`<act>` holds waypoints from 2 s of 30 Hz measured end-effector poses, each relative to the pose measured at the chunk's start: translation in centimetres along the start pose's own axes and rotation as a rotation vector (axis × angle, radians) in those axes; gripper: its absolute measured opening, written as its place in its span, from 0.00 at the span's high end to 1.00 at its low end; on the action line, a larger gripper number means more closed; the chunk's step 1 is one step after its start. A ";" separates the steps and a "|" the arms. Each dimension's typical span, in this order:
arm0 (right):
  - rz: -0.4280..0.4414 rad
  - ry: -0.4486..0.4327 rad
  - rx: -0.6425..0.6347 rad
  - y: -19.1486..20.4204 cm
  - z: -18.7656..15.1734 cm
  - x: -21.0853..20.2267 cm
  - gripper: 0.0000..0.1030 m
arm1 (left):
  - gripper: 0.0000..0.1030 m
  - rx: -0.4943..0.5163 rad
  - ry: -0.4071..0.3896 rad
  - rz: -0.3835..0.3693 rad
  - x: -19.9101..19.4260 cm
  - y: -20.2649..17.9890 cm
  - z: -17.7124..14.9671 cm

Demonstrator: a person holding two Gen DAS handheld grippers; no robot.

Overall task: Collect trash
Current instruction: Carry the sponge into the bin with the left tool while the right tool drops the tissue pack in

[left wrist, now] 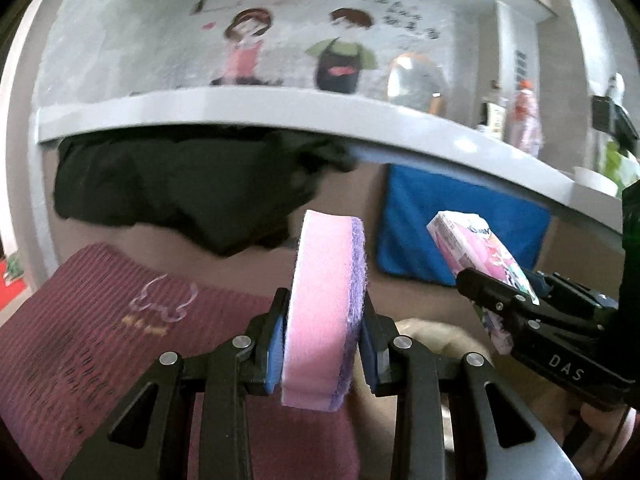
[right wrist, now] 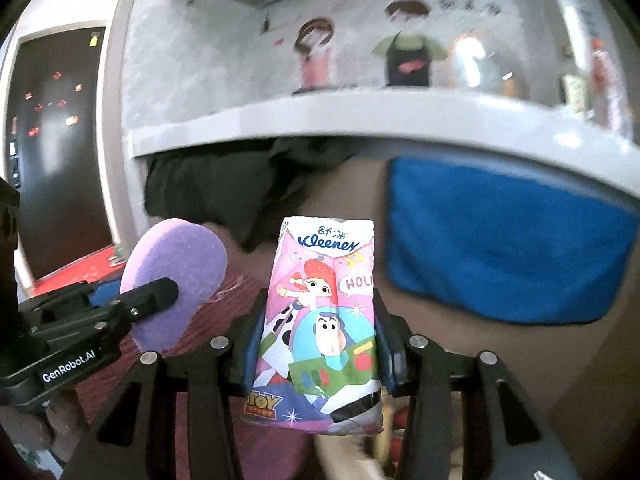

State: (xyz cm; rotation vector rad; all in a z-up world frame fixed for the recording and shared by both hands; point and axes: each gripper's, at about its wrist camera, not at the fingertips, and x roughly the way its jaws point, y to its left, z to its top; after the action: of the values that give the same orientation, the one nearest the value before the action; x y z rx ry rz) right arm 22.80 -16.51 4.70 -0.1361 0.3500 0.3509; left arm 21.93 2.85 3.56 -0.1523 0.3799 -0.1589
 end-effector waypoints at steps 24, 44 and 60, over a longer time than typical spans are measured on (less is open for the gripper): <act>-0.143 0.047 0.143 -9.6 -4.9 0.0 0.59 | 0.68 0.092 0.119 -0.017 6.4 -9.2 -4.0; -0.139 0.156 0.239 -11.8 -9.0 3.8 0.59 | 0.68 0.080 0.225 -0.053 10.9 -10.3 -6.2; -0.176 0.129 0.269 -11.8 -9.0 2.8 0.44 | 0.44 -0.018 0.233 -0.106 11.4 -7.9 -5.1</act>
State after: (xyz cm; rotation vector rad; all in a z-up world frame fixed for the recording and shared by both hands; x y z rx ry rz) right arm 26.76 -28.33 -3.83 0.0745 0.5059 0.1188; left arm 29.45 -7.49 -3.78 -0.1727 0.6061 -0.2789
